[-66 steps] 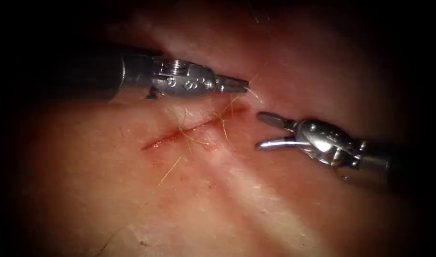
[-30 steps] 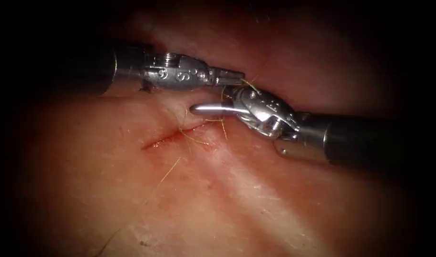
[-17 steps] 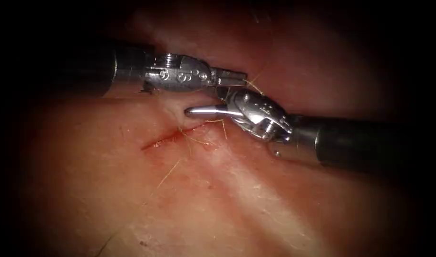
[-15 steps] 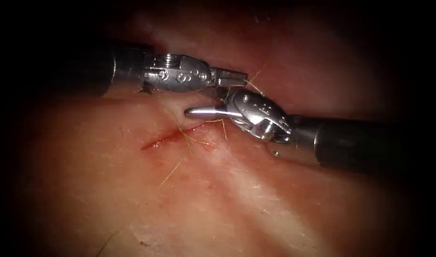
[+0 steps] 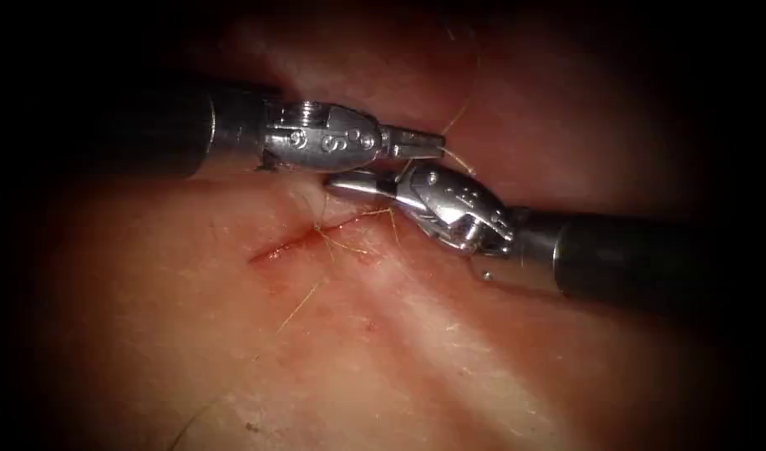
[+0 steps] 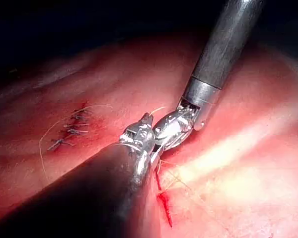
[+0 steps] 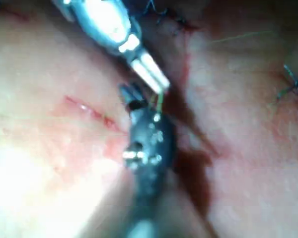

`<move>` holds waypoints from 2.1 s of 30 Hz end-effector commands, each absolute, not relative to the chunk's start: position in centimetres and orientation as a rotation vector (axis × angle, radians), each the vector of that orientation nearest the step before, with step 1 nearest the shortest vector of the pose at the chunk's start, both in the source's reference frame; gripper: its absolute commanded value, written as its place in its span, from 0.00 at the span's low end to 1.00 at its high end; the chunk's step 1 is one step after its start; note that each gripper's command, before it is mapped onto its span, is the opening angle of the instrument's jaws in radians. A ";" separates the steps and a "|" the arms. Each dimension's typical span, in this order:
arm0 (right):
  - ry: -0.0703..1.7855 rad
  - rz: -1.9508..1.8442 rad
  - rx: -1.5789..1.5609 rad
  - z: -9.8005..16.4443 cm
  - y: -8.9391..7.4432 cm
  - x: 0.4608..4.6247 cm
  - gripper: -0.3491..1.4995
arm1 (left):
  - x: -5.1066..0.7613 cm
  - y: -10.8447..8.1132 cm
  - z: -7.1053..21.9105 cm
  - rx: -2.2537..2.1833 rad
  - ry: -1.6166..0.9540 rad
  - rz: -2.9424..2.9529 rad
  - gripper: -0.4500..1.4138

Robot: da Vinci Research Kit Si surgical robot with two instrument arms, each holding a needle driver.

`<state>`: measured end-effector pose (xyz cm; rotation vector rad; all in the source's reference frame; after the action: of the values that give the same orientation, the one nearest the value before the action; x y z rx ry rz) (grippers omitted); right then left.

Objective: Wound Closure

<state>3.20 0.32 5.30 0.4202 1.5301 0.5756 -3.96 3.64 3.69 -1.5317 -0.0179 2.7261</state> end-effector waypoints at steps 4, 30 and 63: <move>1.520 0.543 0.413 5.3 0.3 3.27 0.00 | -4.02 3.7 3.7 -1.536 -0.016 2.727 0.00; 1.503 0.526 0.350 5.1 0.1 1.77 0.98 | -2.92 3.6 3.5 -1.495 0.062 2.739 0.00; 1.489 0.550 0.302 5.2 0.0 1.19 0.99 | -0.47 2.4 3.7 -1.095 -0.202 2.574 0.78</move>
<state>1.11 -0.03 5.19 0.3014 1.4866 0.5525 -0.44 2.43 3.58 -1.1011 -0.2064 2.5636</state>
